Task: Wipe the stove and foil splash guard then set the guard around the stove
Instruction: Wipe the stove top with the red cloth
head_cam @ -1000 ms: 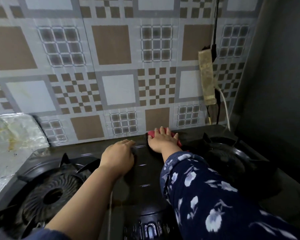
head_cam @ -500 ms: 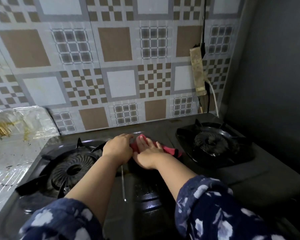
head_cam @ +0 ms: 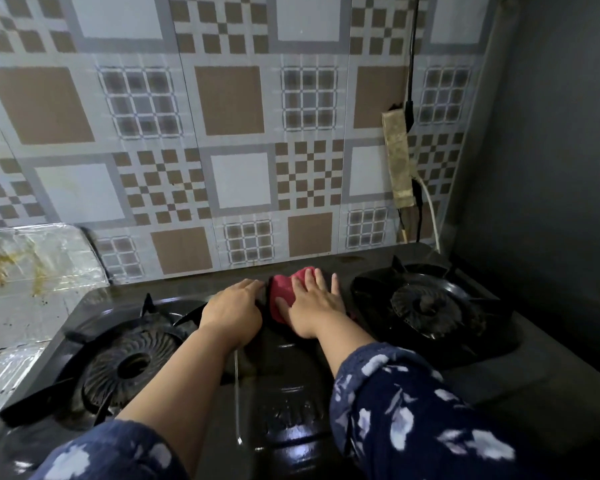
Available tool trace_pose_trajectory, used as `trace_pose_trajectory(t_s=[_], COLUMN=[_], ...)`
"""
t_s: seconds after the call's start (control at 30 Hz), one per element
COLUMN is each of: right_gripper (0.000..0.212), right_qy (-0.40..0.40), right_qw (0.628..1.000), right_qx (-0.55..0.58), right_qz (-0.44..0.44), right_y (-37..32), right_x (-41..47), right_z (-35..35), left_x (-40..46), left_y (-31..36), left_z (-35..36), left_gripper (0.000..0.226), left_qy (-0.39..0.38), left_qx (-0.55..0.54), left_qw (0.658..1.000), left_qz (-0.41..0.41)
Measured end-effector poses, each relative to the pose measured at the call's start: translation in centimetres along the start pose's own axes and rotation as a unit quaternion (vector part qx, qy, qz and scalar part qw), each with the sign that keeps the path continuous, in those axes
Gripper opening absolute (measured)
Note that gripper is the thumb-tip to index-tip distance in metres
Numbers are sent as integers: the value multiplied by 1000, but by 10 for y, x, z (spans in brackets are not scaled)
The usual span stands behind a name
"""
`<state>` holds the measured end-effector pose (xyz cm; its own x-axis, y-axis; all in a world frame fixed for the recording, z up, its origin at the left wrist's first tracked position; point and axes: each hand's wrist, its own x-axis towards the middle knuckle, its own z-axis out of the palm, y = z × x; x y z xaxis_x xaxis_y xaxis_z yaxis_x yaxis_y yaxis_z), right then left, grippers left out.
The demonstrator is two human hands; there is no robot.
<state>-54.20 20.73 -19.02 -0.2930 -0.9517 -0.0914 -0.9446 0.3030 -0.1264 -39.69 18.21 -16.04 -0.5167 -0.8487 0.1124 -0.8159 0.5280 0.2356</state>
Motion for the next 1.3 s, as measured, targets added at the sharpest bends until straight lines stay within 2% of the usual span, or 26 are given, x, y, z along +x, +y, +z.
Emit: trace_pose_trajectory(t_s=[0.13, 0.23, 0.3, 0.4, 0.47, 0.63, 0.77, 0.83, 0.9, 1.03, 1.13, 1.3], right_gripper=[72, 71, 68, 59, 59, 69, 75, 81, 89, 112, 108, 107], right_qy=[8, -1, 14, 6, -4, -10, -22, -27, -52, -157, -199, -274], right_qw=[991, 978, 984, 996, 995, 960, 938, 944, 961, 979, 977, 957], right_qx=[-62, -62, -31, 44, 50, 62, 77, 88, 88, 18, -34, -77], right_qz=[115, 199, 176, 82, 92, 273, 338, 317, 257, 129, 73, 57], right_y=[8, 12, 14, 25, 36, 50, 69, 84, 98, 125, 137, 145], right_x=[33, 54, 66, 76, 89, 121, 132, 132, 129, 121, 120, 140], right_z=[-10, -20, -19, -14, -15, -27, -35, -38, -45, -60, -62, -75], left_x=[19, 35, 46, 56, 60, 70, 76, 82, 88, 94, 94, 99], left_y=[0, -2, -2, 0, 1, -2, -2, 1, 3, 3, 5, 11], left_z=[3, 4, 3, 5, 9, 18, 21, 20, 20, 22, 25, 29], left_gripper=[54, 52, 52, 50, 48, 49, 50, 49, 49, 50, 50, 49], left_qy=[12, 13, 17, 28, 29, 20, 20, 20, 29, 43, 46, 55], left_qx=[21, 29, 30, 24, 20, 14, 21, 20, 17, 15, 10, 5], left_qw=[1000, 999, 999, 999, 999, 999, 998, 997, 996, 994, 993, 992], left_qz=[6, 14, 17, 21, 24, 37, 62, 70, 84, 104, 108, 112])
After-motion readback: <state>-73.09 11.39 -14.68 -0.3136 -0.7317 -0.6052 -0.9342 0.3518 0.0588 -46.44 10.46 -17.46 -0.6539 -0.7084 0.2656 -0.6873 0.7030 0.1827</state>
